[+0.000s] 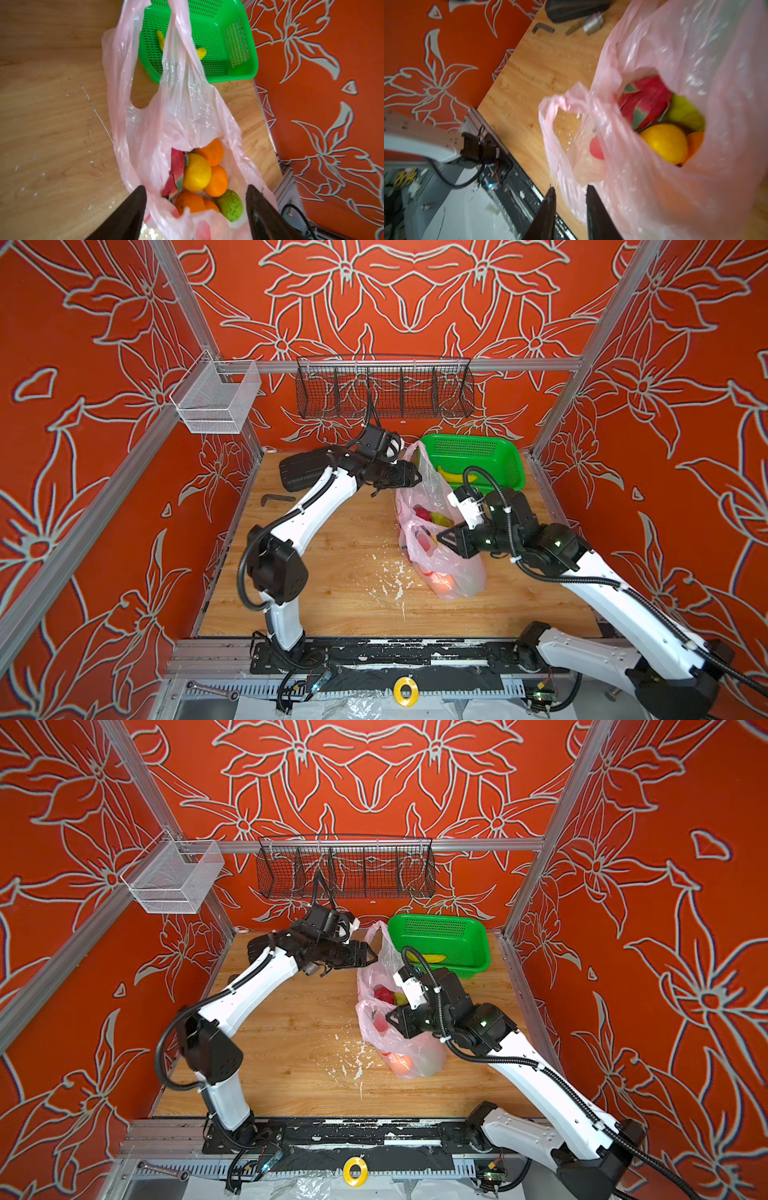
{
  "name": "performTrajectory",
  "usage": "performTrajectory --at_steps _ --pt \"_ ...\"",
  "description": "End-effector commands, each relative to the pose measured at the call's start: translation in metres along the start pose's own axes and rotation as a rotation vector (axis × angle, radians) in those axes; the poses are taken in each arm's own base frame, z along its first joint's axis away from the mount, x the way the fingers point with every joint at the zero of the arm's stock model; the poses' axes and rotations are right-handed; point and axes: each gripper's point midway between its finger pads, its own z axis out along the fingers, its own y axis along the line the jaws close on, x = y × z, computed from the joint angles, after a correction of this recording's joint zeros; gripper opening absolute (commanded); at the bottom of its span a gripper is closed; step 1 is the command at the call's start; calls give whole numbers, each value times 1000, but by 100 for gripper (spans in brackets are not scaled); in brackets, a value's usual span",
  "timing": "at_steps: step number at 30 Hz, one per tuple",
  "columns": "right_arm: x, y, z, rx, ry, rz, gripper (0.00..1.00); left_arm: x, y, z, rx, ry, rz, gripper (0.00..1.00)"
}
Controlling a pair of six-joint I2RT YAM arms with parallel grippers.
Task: Untie the knot of the plastic bag and take out the fruit
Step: Open the plastic bag at the center of the table.
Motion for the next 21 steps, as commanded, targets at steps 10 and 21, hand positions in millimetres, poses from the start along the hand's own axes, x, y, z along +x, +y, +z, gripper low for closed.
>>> performTrajectory --at_steps 10,21 --pt "-27 -113 24 491 15 154 69 109 -33 5 27 293 -8 85" --pt "-39 -142 83 331 88 238 67 155 -80 20 238 447 203 45"
